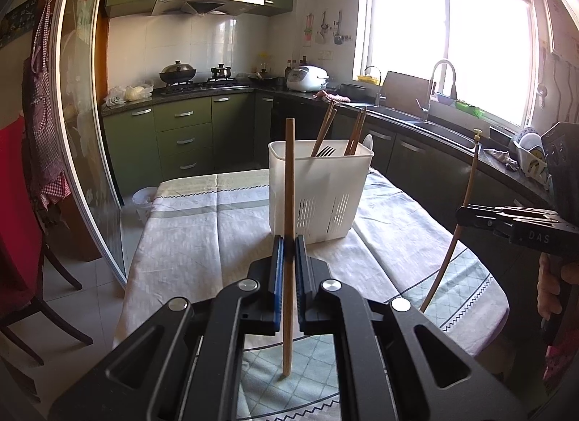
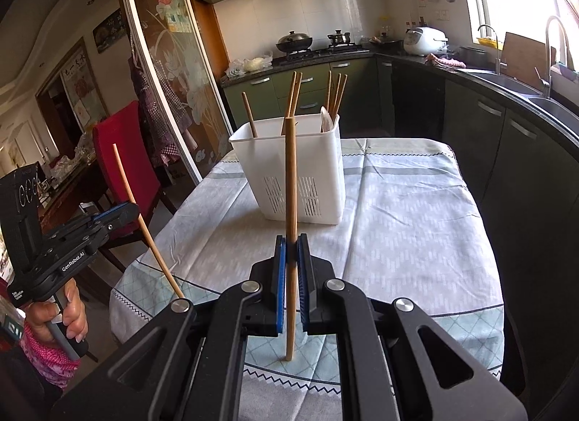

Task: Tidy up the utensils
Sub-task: 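Carry both chopsticks upright over the white basket, then lower both chopsticks into the basket and open both tools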

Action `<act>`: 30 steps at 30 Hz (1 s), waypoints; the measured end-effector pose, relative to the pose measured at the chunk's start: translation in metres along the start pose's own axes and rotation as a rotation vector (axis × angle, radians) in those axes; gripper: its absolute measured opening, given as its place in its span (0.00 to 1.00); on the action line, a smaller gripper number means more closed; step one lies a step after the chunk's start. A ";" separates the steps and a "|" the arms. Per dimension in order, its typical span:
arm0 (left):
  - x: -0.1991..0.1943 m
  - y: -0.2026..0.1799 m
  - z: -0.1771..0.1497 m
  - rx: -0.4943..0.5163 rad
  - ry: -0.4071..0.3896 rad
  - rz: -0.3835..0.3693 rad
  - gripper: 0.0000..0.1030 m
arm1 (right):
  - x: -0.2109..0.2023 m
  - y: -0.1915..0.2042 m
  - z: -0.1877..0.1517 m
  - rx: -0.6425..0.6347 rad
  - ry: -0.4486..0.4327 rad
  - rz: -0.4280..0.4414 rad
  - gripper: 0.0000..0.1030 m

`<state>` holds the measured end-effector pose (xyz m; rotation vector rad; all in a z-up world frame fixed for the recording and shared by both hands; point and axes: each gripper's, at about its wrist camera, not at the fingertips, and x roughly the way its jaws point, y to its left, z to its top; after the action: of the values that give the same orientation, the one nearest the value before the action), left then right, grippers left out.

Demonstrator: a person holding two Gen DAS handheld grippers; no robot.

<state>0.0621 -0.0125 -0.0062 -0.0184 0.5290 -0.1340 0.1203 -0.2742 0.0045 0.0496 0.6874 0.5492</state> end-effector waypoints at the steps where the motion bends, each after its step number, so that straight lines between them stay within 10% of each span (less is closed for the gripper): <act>1: 0.000 0.000 0.000 0.001 -0.001 0.000 0.06 | 0.002 0.001 0.000 -0.001 0.001 0.003 0.07; 18: -0.005 -0.005 0.015 0.017 -0.025 -0.025 0.06 | -0.005 0.009 0.014 -0.042 -0.043 0.026 0.07; 30: -0.024 -0.005 0.099 0.017 -0.154 -0.083 0.06 | -0.040 0.014 0.087 -0.069 -0.262 0.052 0.07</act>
<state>0.0912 -0.0159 0.0914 -0.0339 0.3733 -0.2164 0.1413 -0.2701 0.0986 0.0735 0.4120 0.6034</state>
